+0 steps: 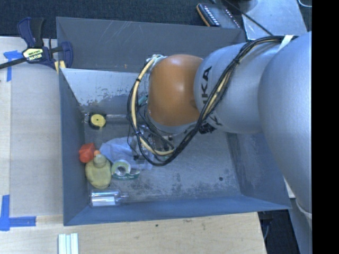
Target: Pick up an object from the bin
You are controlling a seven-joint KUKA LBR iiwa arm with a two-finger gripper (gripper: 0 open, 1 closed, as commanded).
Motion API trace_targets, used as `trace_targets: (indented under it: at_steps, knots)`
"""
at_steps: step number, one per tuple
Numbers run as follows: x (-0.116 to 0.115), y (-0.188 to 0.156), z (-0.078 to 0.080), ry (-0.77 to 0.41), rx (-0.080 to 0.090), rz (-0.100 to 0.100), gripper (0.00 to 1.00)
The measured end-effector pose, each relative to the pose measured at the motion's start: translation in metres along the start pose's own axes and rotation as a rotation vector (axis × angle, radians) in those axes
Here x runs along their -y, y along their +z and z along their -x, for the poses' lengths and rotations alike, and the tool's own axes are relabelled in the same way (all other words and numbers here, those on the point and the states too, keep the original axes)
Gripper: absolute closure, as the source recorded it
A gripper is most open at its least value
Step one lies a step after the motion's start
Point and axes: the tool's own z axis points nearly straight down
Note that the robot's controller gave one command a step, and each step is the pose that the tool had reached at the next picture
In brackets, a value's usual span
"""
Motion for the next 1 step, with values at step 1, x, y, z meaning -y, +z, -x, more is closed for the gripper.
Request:
trace_targets:
  at_steps: [1]
  knots:
    - [0.0002, -0.0173, -0.0002, 0.0, -0.001, 0.0, 1.0]
